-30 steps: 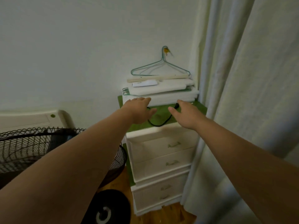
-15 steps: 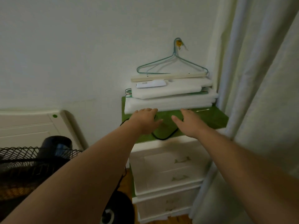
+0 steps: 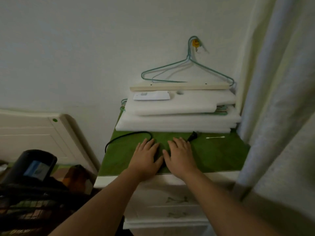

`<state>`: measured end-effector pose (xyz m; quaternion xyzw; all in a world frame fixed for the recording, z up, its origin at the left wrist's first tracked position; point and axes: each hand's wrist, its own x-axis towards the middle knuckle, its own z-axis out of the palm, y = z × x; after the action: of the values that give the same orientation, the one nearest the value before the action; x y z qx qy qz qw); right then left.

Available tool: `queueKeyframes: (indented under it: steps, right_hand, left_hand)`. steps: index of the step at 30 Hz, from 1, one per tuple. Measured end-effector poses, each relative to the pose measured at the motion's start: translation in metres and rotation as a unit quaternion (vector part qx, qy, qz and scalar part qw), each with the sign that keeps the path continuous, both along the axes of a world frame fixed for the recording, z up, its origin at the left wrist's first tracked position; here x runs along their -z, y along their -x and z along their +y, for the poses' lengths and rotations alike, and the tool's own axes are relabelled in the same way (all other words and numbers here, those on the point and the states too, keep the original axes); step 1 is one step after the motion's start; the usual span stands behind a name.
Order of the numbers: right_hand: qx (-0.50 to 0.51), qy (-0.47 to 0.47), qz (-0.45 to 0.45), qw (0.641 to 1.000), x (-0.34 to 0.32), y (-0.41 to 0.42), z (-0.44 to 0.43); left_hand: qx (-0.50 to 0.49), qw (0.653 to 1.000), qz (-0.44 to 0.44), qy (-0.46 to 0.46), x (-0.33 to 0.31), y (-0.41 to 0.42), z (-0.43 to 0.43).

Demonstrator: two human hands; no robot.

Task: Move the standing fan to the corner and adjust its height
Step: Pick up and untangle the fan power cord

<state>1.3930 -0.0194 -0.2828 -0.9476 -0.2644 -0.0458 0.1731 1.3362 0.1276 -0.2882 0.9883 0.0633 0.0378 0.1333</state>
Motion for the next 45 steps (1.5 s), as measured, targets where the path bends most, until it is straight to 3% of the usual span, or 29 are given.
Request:
queueKeyframes:
  steps: [13, 22, 32, 45]
  right_hand:
    - [-0.003, 0.013, -0.030, 0.999, 0.000, -0.022, 0.018]
    - [0.037, -0.178, 0.019, 0.983, -0.005, -0.016, 0.007]
    - [0.020, -0.220, 0.036, 0.975, -0.001, -0.021, 0.006]
    - [-0.127, -0.176, 0.077, 0.973, 0.004, -0.029, -0.017]
  left_hand:
    - [0.005, 0.996, -0.053, 0.066, -0.001, -0.036, 0.013]
    - [0.002, 0.980, -0.128, 0.149, 0.002, -0.025, 0.018]
    - [-0.011, 0.982, -0.142, 0.126, 0.008, -0.028, 0.021]
    - [-0.114, 0.965, -0.161, 0.175, -0.001, -0.019, 0.017]
